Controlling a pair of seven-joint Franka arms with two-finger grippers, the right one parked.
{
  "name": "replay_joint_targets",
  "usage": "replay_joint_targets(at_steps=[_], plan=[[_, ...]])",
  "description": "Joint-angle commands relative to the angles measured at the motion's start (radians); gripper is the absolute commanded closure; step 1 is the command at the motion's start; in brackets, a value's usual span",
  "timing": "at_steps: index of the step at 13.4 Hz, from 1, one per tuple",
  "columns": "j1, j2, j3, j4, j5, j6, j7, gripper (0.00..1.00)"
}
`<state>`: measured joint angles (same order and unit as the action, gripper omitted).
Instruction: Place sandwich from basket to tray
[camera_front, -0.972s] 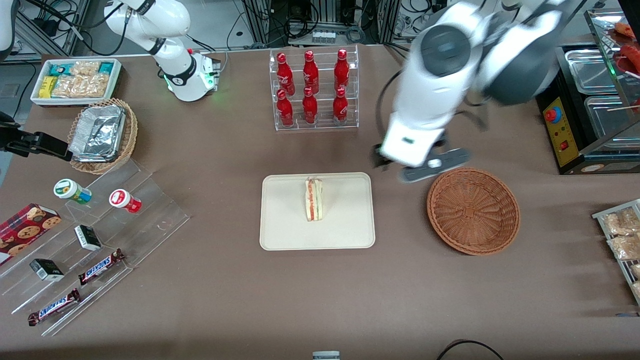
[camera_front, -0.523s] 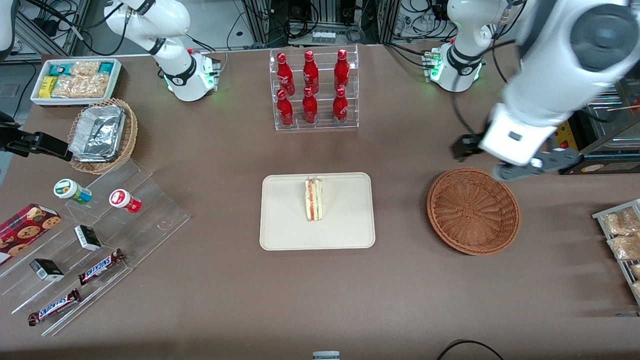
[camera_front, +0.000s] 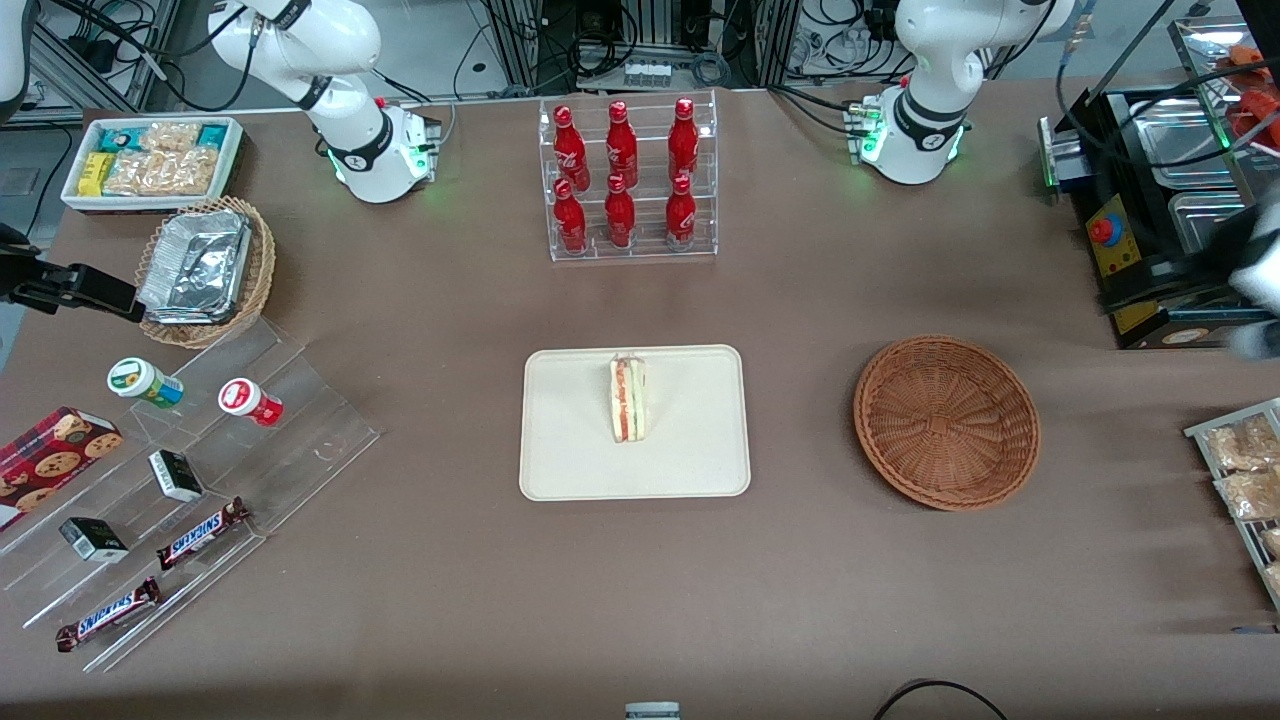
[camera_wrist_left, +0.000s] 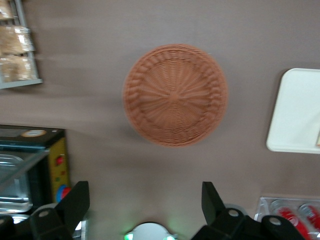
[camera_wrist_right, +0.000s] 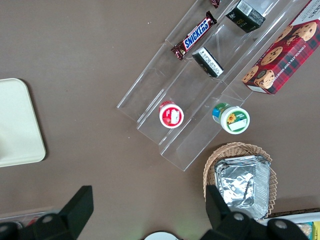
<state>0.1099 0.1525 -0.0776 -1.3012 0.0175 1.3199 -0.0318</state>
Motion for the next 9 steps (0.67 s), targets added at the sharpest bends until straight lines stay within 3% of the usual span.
replay_joint_targets(at_steps=[1,5,9], plan=[[-0.032,-0.094,0.079,-0.095,-0.016,0.004,0.082,0.01],[-0.079,-0.186,0.114,-0.188,-0.007,0.025,0.093,0.01],[-0.124,-0.146,0.124,-0.135,-0.002,0.022,0.082,0.01]])
